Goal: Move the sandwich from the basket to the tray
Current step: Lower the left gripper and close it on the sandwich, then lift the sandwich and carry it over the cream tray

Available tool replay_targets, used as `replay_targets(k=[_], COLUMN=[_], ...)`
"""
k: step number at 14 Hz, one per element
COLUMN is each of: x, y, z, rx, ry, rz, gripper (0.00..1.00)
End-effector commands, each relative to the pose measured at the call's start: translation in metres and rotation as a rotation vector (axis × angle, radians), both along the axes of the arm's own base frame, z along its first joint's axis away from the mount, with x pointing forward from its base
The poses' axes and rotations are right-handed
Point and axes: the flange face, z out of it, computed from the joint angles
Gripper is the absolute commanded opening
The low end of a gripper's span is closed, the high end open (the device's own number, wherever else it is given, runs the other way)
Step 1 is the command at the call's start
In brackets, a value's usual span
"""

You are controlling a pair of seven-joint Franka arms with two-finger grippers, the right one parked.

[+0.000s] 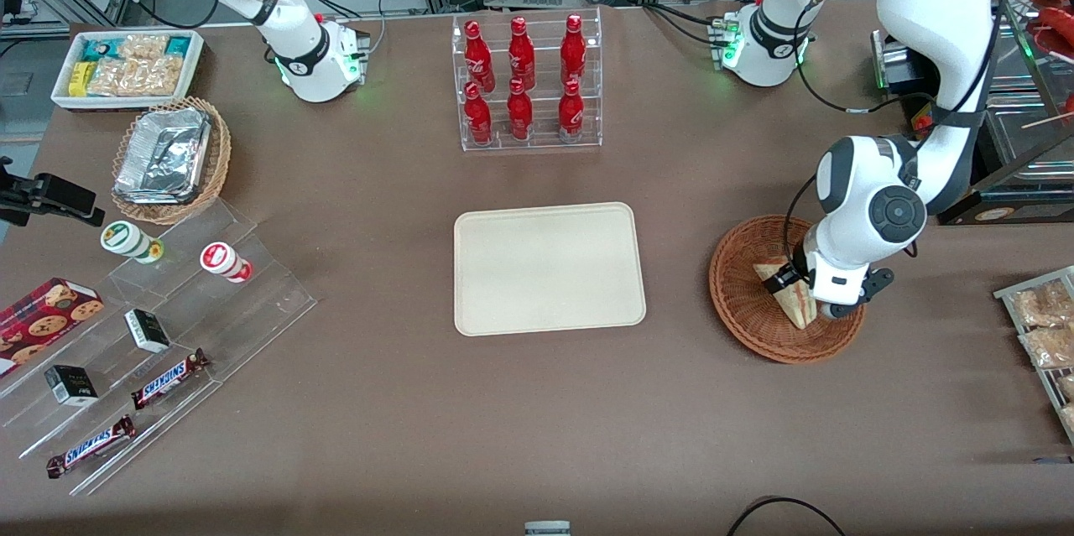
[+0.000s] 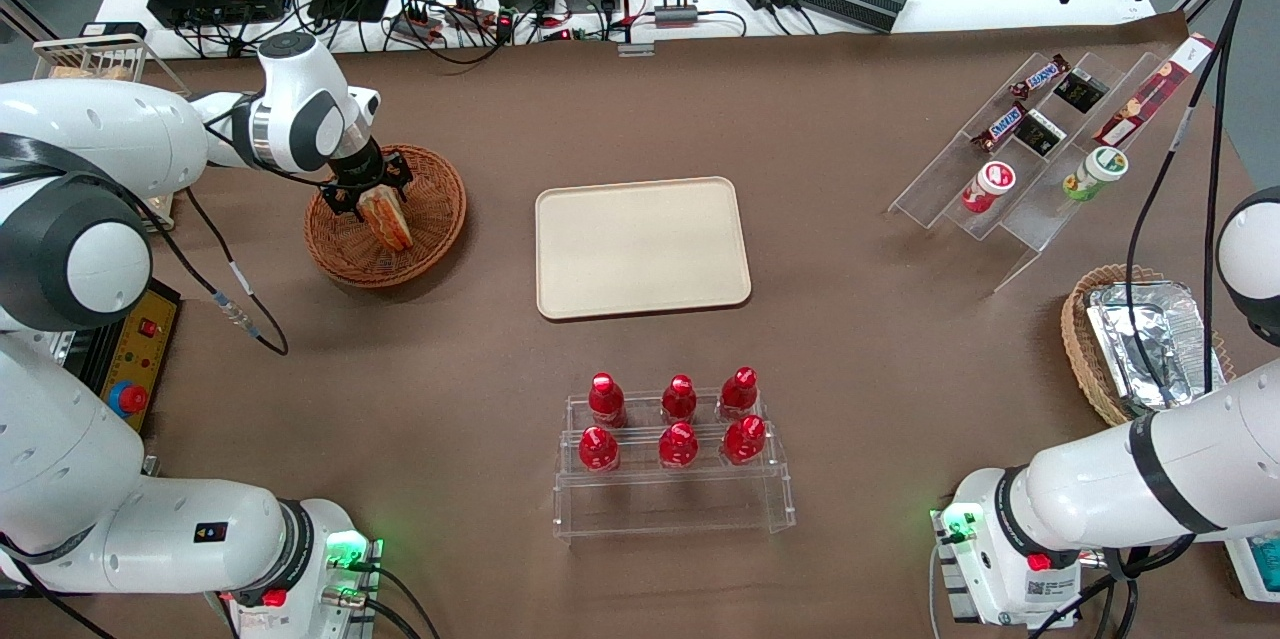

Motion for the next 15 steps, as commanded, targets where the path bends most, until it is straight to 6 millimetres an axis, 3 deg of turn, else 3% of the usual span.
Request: replay_targets(k=[1,3,6,9,15], x=[-0.001,0.001,0.017,0.023,-0.005], y=[0.005,0.004,-0.017,-0.06,-0.179], z=[0.008,0.024,0.058,0.09,0.098], rx=[0.003,0.006,0.01,0.007,-0.007], ry=[0.016,0.021,0.06,0.08,0.06], rz=[-0.046,-0.053,-0.086,-0.221,-0.413], gripper=[0.0,0.0,0.0,0.0,0.0])
